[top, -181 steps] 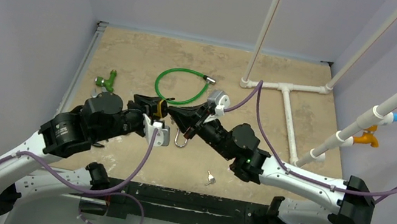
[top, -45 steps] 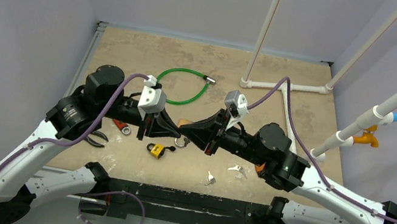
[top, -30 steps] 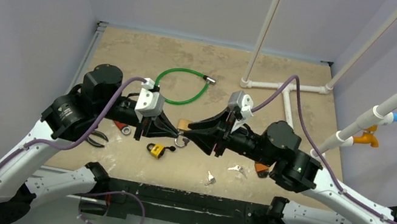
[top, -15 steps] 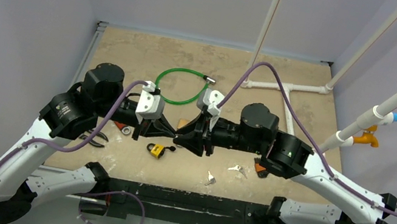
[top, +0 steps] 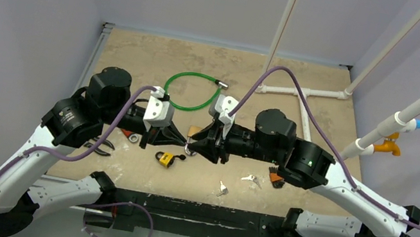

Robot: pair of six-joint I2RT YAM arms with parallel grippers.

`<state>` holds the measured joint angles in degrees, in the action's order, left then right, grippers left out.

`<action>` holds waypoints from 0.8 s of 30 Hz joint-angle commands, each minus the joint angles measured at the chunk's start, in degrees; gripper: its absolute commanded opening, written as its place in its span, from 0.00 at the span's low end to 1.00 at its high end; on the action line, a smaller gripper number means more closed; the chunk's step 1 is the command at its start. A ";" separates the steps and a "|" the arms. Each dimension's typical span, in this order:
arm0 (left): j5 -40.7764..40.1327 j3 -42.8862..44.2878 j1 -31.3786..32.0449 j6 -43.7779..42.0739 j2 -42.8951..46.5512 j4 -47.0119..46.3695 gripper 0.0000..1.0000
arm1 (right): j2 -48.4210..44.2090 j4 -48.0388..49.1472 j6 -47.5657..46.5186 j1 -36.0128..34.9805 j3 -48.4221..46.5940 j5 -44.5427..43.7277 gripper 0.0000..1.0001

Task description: Unlock with the key

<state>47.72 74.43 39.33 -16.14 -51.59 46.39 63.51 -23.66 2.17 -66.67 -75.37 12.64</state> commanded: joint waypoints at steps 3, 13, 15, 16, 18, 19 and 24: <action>1.05 2.21 -0.22 -0.89 0.08 -0.71 0.00 | -2.93 1.39 -1.90 0.23 -1.05 -3.33 0.32; 1.16 2.47 -0.22 -0.66 0.04 -0.88 0.00 | -0.47 0.97 -3.59 0.23 -0.42 2.51 0.32; 1.17 2.47 -0.22 -0.70 0.11 -0.87 0.00 | -0.15 1.27 -3.56 0.23 -0.19 3.47 0.27; 1.18 2.48 -0.22 -0.65 0.06 -0.92 0.00 | 0.03 1.30 -3.46 0.26 -0.19 3.78 0.24; 1.15 2.39 -0.22 -0.59 0.07 -0.95 0.00 | 0.15 1.59 -3.41 0.22 -0.19 4.23 0.15; 1.07 2.38 -0.22 -0.61 0.15 -1.04 0.00 | 0.20 1.54 -3.39 0.23 -0.17 4.24 0.10; 0.97 2.38 -0.22 -0.52 0.31 -1.16 0.00 | 0.39 0.64 -3.69 0.21 -0.12 4.06 0.00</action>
<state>47.83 74.59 39.33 -16.10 -51.62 46.44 64.12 -23.59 -1.04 -66.57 -75.29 15.07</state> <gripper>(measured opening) 0.007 0.012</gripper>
